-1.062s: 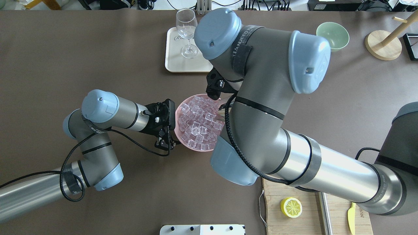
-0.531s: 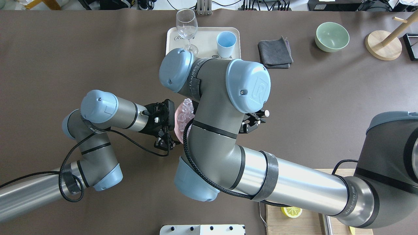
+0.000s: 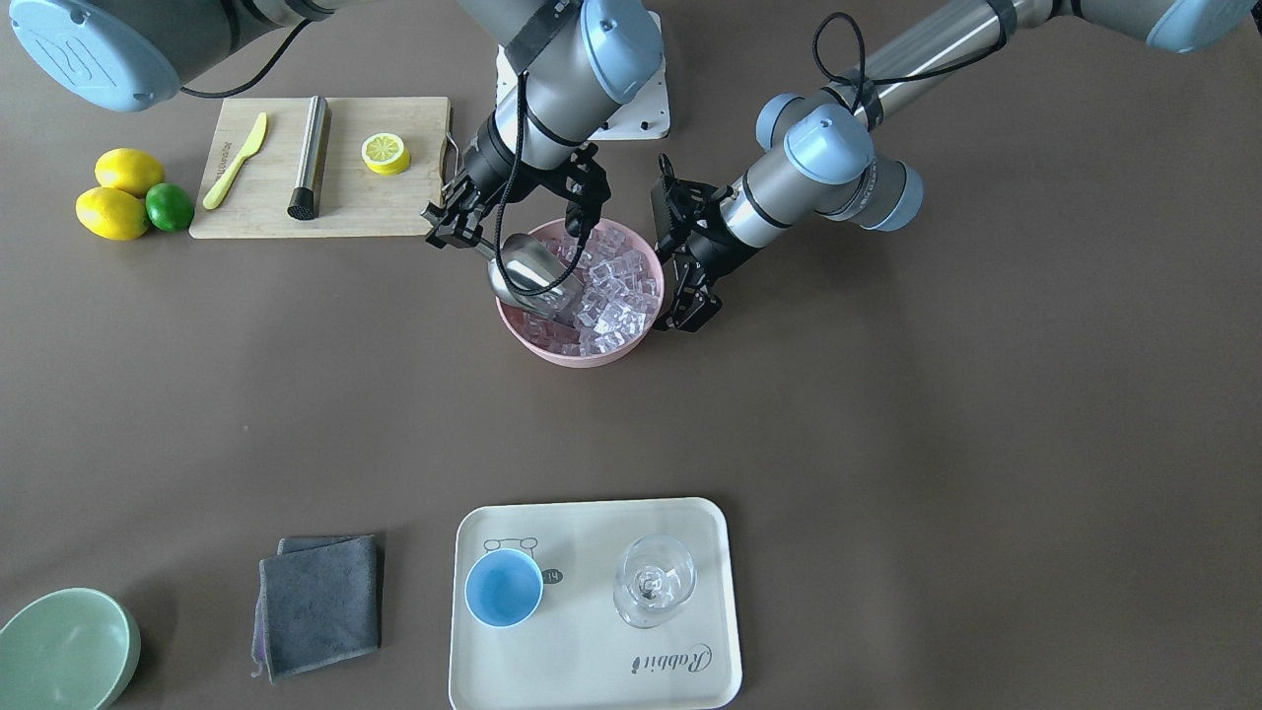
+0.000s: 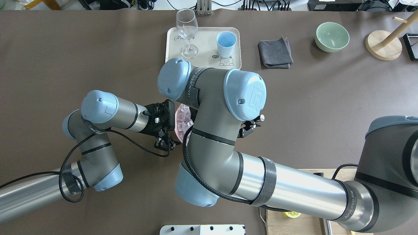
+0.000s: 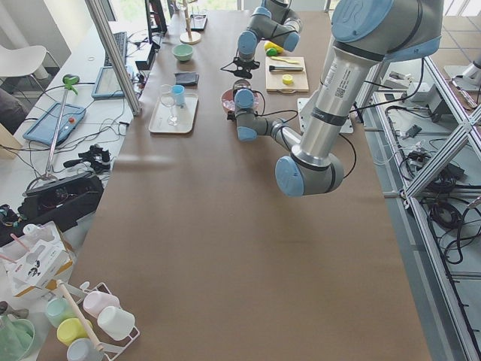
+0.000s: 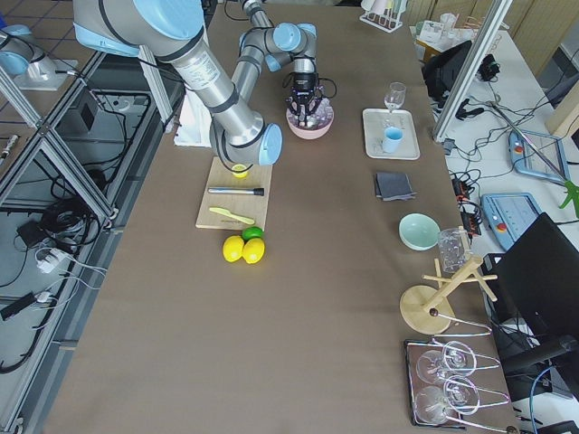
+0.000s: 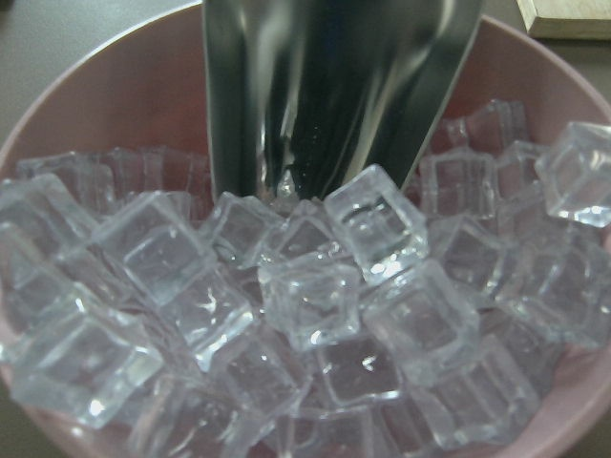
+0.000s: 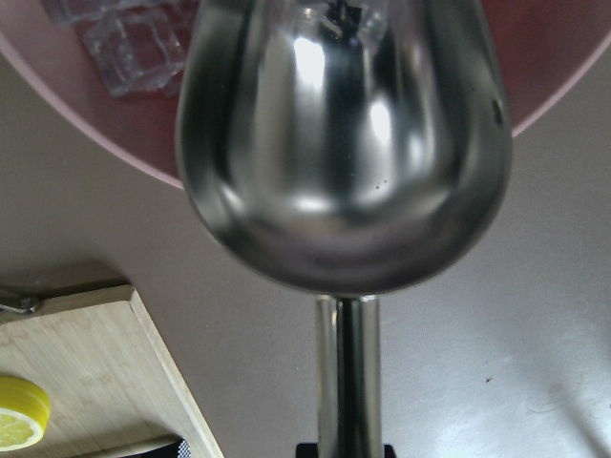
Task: Put ice in cup with scoop
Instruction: 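Dip the scoop into the ice cubes with the right gripper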
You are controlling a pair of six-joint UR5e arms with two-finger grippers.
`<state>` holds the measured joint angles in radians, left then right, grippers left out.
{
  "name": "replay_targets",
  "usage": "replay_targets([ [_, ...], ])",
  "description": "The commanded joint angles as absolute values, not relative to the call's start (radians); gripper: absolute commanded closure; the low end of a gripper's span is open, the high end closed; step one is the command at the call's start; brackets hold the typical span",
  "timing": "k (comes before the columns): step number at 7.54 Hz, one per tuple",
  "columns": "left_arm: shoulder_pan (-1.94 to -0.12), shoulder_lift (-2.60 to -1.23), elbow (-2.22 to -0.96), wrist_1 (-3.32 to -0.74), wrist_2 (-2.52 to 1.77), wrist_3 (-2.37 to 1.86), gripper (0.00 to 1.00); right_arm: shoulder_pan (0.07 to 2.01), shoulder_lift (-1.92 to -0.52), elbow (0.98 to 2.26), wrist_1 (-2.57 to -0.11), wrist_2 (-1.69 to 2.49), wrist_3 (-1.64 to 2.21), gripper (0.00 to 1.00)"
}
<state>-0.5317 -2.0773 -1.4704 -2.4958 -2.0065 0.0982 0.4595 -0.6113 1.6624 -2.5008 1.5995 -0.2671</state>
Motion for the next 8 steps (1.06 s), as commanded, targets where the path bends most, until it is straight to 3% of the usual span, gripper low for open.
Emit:
replay_targets([
  [1,-0.534,-2.063,-1.479,-2.506,-2.008,0.098,0.01,0.460,-0.727,1.755,-2.392,1.600,-0.264,1.00],
  [8,-0.505,-2.089,-1.471,-2.508,-1.984,0.028,0.01,0.514,-0.856,1.743,-2.143,1.752,-0.271,1.00],
])
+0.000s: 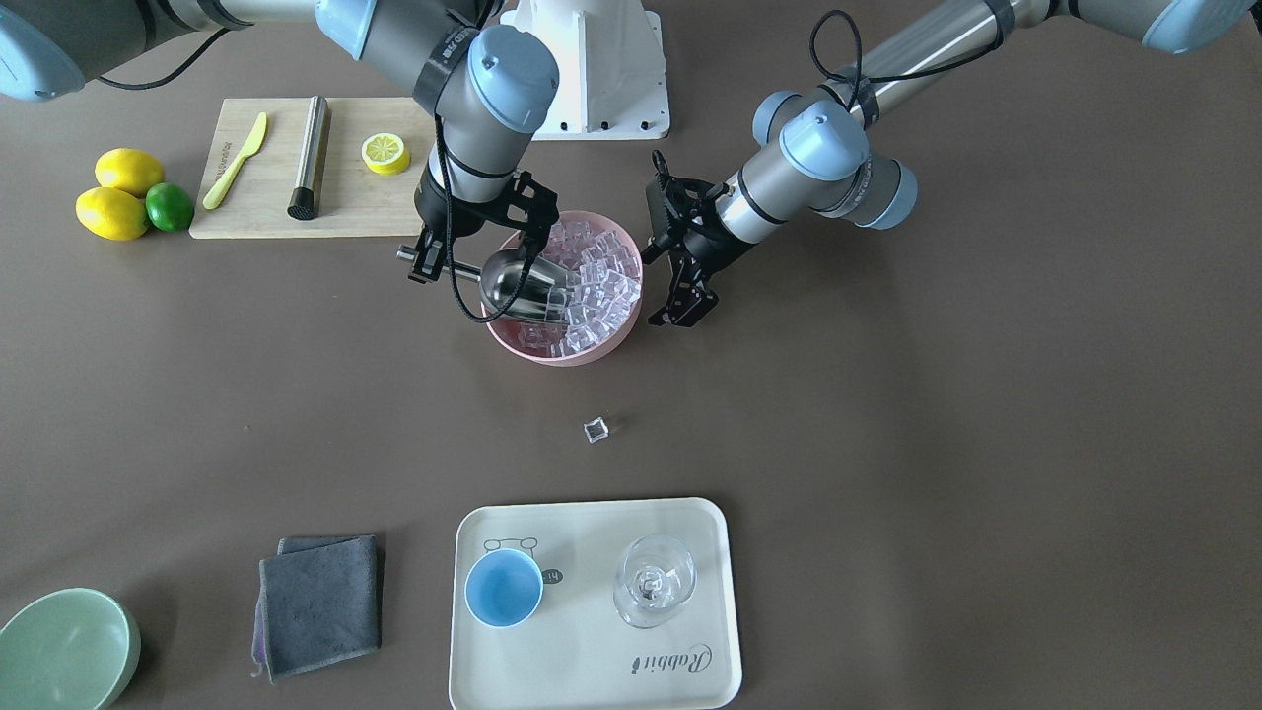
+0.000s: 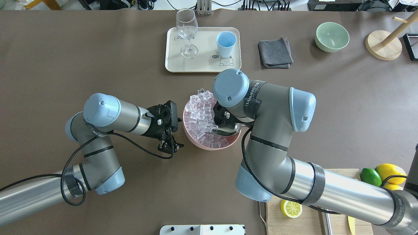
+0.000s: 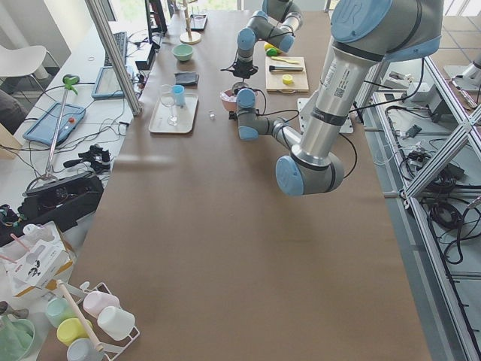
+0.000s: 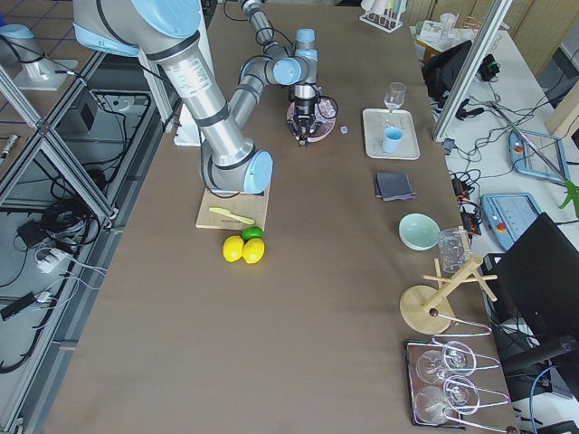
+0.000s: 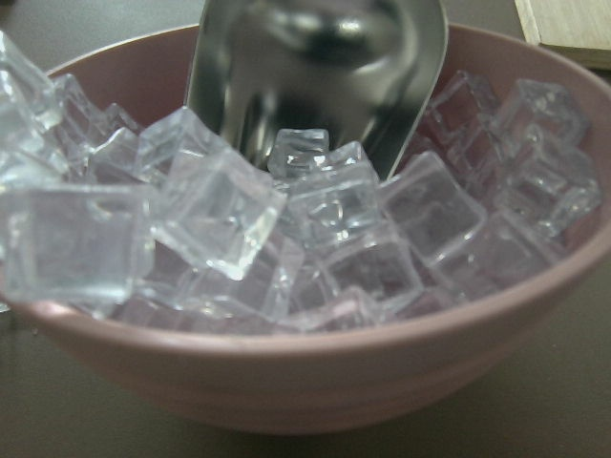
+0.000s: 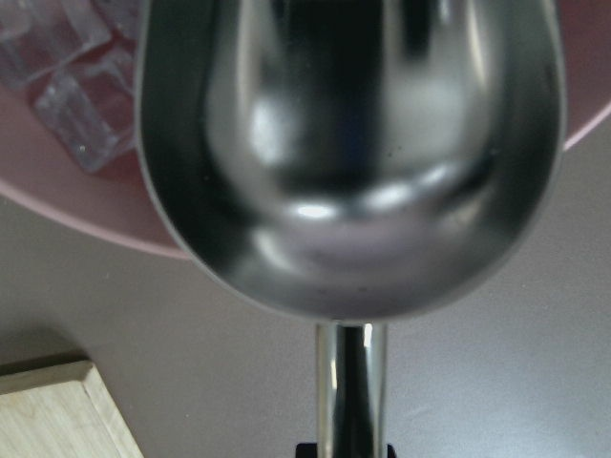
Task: Put ice in cup with scoop
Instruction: 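Dip the scoop into the ice cubes with the right gripper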
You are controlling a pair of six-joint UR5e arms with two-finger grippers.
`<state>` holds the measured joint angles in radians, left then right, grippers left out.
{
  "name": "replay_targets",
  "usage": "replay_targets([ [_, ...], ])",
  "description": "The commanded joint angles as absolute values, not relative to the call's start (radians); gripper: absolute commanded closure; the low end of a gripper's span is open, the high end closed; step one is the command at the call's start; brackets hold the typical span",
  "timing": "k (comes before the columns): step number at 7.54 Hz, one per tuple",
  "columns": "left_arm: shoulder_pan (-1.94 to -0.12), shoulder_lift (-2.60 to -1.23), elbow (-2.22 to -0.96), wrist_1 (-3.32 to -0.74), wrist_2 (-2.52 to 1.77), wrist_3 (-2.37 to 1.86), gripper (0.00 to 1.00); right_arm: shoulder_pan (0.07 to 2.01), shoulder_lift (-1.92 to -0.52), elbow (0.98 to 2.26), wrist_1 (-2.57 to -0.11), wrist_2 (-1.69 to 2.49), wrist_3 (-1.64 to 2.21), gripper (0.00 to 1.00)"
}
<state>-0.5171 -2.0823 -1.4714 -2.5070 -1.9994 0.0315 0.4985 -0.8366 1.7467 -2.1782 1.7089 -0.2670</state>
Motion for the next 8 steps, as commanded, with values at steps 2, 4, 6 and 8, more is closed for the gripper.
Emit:
replay_targets([
  [2,-0.503,-2.094,-1.479,-2.514,-1.977,0.026,0.01,0.525,-0.851,1.736,-2.115,1.785,-0.265,1.00],
  [4,-0.503,-2.092,-1.479,-2.545,-1.977,0.026,0.01,0.549,-0.873,1.744,-2.042,1.839,-0.264,1.00],
  [6,-0.503,-2.091,-1.479,-2.545,-1.976,0.026,0.01,0.563,-0.897,1.758,-1.998,1.873,-0.247,1.00],
  [8,-0.503,-2.091,-1.479,-2.545,-1.977,0.028,0.01,0.571,-0.913,1.778,-1.987,1.879,-0.241,1.00],
])
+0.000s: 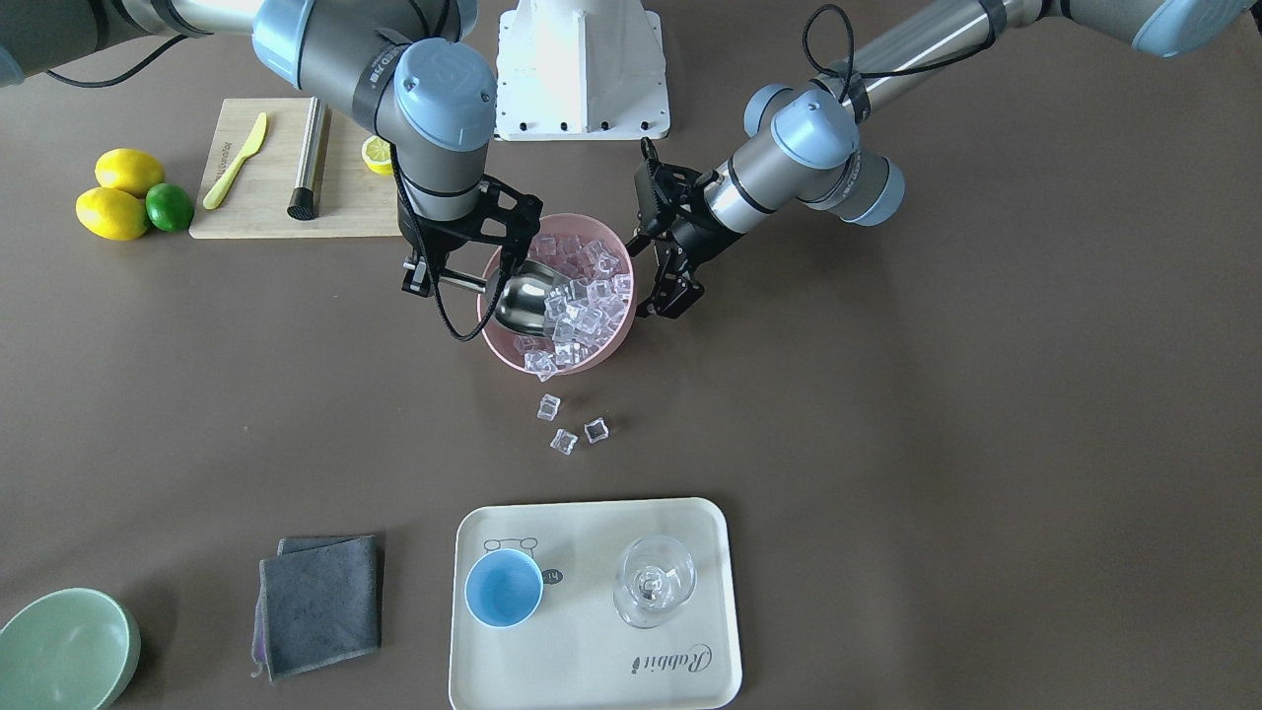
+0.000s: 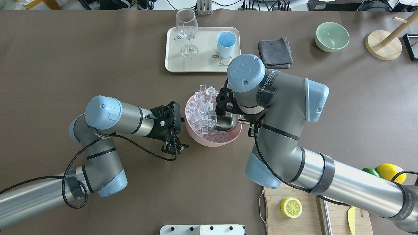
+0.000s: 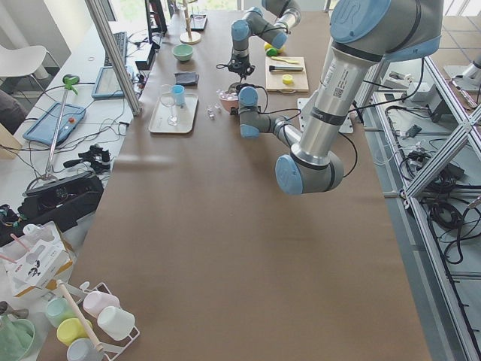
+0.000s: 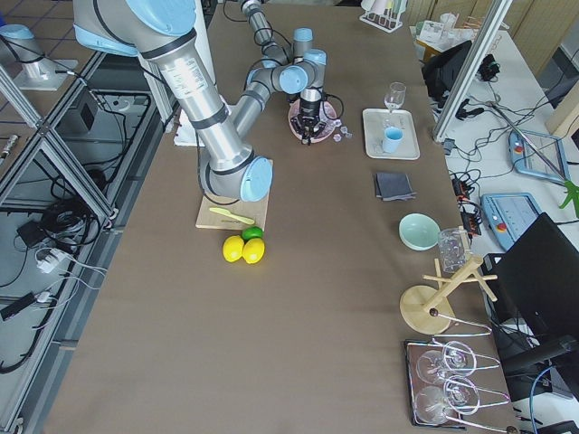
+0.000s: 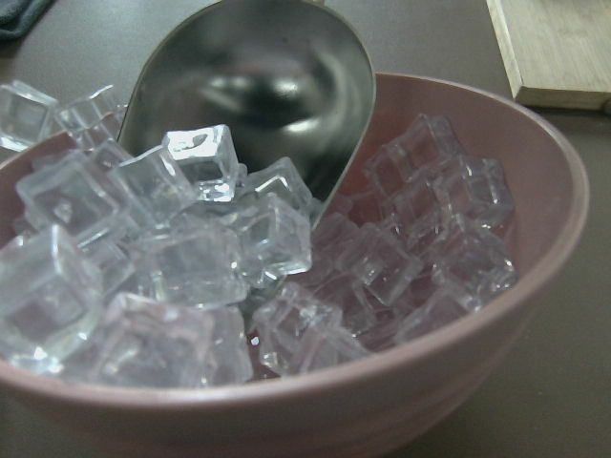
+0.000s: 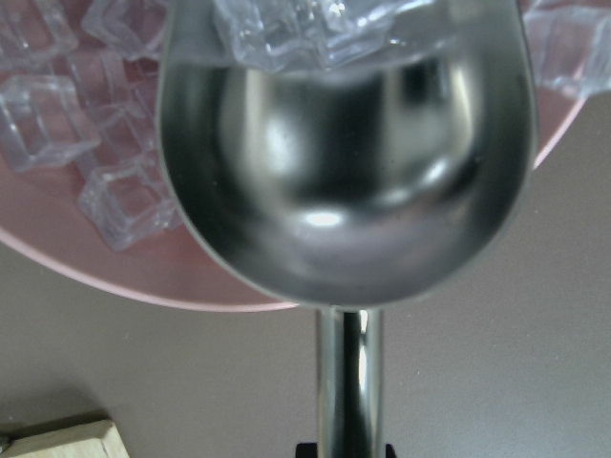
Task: Put ice in cup with scoop
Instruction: 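Scoop ice cubes and lift the scoop out of the bowl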
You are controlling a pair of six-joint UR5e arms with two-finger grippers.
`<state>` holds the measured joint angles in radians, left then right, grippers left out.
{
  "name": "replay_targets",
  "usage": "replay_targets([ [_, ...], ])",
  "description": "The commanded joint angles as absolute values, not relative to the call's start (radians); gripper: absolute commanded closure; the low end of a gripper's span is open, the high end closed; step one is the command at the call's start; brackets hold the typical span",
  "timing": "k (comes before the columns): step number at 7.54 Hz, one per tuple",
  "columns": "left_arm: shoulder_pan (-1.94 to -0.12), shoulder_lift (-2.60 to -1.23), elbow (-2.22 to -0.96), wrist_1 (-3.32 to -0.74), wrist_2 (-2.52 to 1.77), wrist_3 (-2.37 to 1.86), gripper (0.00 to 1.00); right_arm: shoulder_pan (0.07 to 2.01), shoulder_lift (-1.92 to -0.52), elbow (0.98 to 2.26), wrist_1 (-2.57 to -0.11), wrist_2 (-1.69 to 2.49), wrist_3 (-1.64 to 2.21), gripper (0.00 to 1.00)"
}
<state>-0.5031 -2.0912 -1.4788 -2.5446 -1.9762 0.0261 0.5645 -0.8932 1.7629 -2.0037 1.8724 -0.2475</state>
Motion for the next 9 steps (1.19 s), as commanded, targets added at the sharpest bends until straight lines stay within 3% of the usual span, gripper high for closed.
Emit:
replay_targets([
  [1,-0.503,-2.091,-1.479,-2.545,-1.977,0.026,0.01,0.581,-0.922,1.802,-1.987,1.885,-0.239,1.00],
  [9,-0.505,-2.082,-1.479,-2.545,-1.976,0.034,0.01,0.612,-1.011,1.899,-1.875,1.966,-0.157,1.00],
])
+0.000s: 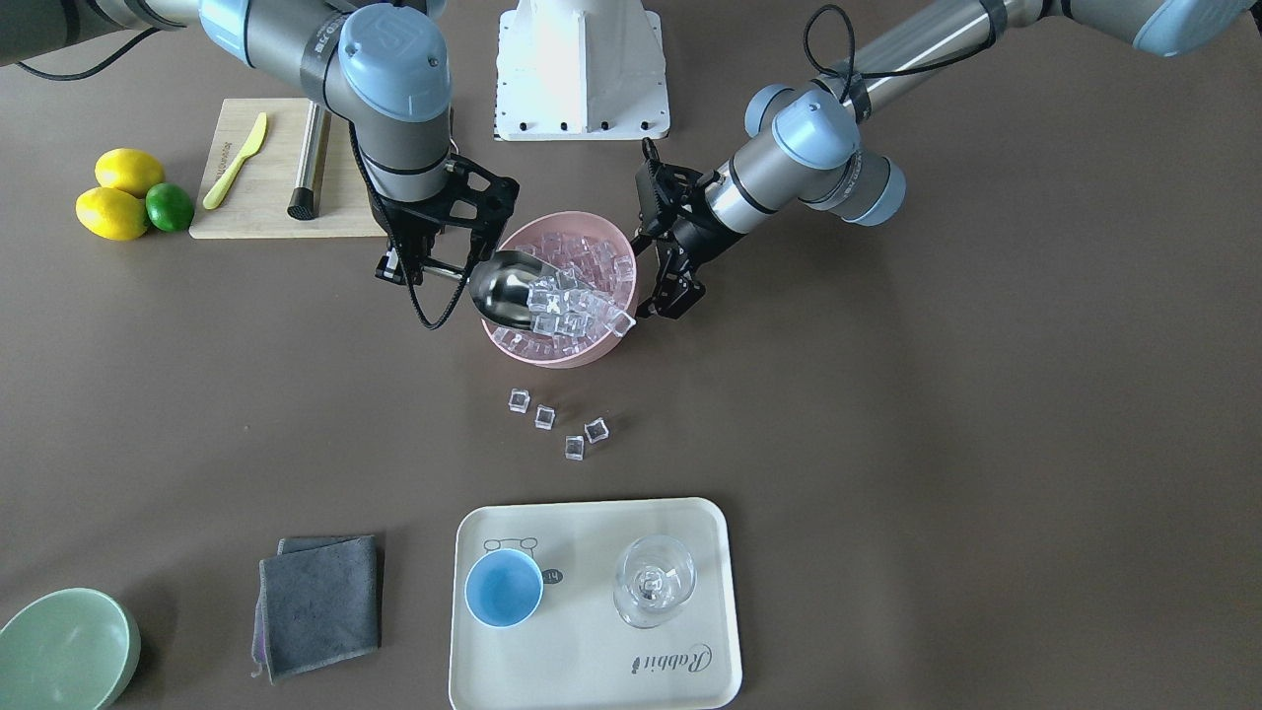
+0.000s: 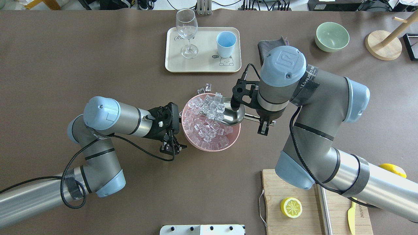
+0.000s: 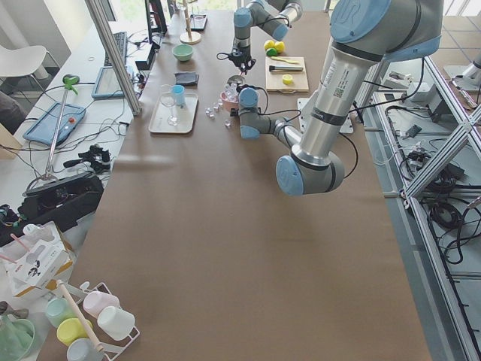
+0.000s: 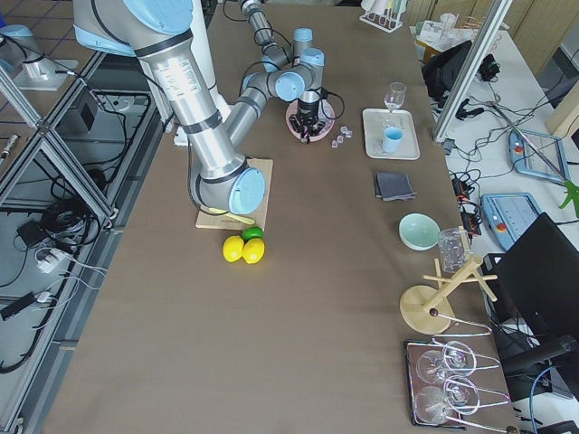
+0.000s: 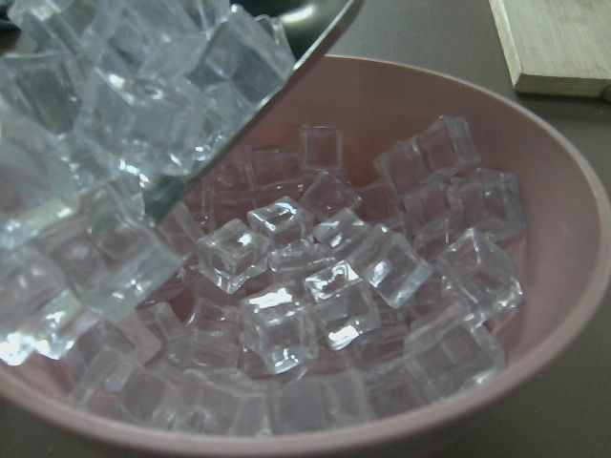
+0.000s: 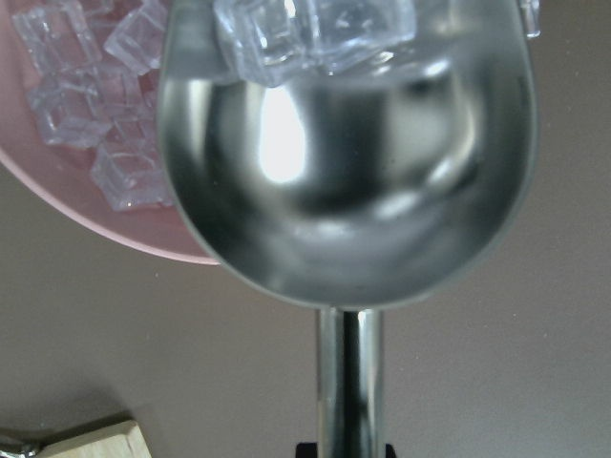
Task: Put ice in cup with scoop
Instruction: 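Scoop ice cubes and lift the scoop out of the bowl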
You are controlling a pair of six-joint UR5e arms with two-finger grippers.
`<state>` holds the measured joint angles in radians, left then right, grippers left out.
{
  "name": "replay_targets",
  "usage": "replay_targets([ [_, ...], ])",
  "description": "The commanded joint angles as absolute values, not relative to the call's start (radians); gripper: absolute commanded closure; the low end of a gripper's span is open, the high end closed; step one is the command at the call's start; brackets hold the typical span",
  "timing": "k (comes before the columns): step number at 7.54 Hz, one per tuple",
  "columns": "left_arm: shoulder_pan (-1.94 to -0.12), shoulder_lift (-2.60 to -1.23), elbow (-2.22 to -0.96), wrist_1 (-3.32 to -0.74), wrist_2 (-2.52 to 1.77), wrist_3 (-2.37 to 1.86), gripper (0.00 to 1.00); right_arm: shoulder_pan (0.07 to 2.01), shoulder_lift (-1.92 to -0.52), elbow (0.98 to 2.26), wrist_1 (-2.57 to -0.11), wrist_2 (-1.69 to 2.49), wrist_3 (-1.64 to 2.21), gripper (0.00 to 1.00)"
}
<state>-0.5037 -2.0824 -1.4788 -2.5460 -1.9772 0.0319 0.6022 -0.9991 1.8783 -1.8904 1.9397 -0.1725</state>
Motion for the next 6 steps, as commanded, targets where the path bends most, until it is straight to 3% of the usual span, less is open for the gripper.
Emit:
replay_targets([
  [1,-0.503,-2.082,-1.479,-2.545,-1.976,0.034,0.01,0.623,-1.023,1.916,-1.875,1.994,-0.147,1.00],
  [6,-0.508,-2.066,-1.480,-2.546,-1.962,0.038,0.01,0.676,-1.058,1.925,-1.781,2.071,-0.072,1.00],
])
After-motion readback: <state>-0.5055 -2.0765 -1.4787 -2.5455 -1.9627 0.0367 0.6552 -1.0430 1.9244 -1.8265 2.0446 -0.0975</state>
